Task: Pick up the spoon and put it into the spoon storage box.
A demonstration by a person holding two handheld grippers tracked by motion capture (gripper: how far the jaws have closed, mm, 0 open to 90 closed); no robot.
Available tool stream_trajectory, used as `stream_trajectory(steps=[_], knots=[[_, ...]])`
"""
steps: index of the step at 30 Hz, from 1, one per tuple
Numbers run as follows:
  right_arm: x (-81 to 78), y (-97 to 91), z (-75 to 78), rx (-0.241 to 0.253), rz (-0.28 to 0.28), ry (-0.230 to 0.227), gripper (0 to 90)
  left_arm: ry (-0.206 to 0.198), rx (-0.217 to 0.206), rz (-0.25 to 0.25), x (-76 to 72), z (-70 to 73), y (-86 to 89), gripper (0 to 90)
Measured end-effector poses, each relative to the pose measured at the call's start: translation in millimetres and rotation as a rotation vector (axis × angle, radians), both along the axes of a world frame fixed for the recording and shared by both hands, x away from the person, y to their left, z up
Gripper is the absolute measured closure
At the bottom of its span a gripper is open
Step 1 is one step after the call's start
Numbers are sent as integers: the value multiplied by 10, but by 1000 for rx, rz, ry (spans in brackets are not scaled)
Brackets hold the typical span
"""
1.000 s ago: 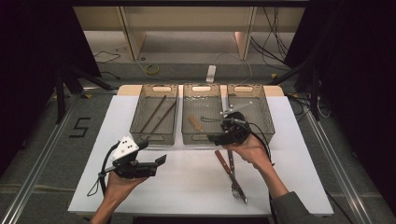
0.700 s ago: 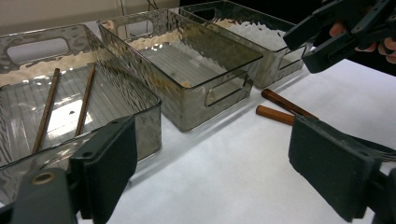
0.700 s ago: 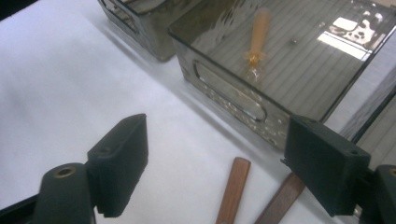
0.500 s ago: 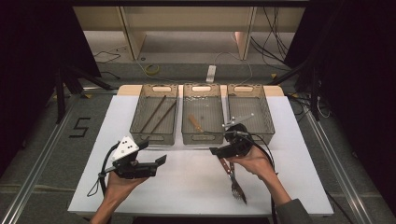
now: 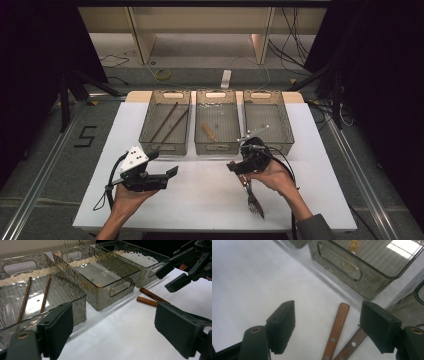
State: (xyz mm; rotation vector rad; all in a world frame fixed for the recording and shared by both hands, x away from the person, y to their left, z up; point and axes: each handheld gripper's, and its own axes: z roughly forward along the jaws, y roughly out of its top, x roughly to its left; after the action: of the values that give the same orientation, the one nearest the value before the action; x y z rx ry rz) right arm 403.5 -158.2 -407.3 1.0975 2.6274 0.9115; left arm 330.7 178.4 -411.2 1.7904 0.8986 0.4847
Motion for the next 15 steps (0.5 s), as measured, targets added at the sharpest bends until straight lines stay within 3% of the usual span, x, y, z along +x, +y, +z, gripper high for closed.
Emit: stream_trajectory(steps=[15], knots=[[-9,39,-173,-89,12,61,351,2,0,2,6,0,-2,155]])
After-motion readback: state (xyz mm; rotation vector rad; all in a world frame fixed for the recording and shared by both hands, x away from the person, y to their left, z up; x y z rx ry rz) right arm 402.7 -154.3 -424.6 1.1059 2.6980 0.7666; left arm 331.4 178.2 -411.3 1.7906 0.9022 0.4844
